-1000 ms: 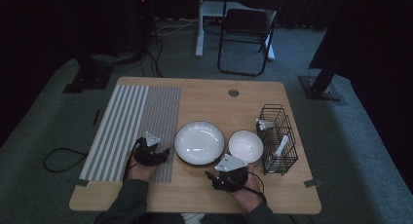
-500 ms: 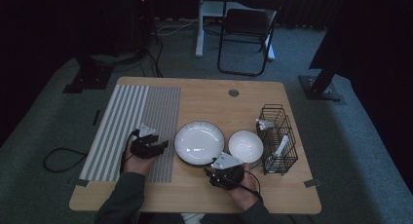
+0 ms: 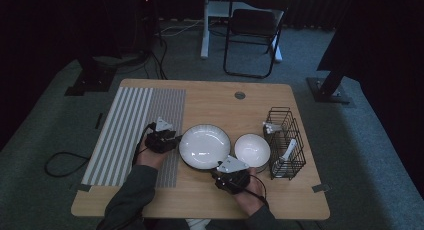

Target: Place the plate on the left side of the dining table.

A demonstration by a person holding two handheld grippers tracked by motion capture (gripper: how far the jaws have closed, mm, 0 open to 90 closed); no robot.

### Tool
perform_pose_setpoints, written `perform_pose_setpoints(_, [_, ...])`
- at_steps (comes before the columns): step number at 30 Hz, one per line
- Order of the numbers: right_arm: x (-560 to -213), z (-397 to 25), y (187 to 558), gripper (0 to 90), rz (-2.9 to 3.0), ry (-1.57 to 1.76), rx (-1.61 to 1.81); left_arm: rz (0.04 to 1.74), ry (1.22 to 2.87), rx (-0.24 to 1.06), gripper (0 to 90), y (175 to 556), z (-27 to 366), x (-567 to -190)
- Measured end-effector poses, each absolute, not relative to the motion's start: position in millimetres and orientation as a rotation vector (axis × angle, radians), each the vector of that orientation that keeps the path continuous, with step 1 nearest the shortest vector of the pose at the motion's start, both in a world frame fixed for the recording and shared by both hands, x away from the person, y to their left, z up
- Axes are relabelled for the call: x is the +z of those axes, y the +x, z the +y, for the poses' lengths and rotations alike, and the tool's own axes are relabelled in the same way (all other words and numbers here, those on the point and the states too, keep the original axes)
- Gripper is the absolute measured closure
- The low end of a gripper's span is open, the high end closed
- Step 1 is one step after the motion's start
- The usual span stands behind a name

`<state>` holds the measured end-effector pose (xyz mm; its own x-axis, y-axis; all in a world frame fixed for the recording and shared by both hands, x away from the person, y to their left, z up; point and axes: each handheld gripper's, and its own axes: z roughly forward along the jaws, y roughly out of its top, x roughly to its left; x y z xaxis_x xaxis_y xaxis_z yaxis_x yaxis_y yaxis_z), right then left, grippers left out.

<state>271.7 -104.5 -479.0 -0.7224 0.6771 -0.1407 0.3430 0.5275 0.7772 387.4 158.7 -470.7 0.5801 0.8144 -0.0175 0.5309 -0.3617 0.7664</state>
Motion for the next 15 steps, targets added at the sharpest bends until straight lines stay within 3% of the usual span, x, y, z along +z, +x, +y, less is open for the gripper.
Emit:
perform_pose_setpoints(8, [-479,-102,272,70.8,2.306,0.815,1.048,1.005,2.101,0.501,68.7,405,139,-467])
perform_pose_setpoints(15, [-481,-104,273,72.0,2.305,0.833,1.036,1.013,2.125,0.466,75.5,422,129,-472])
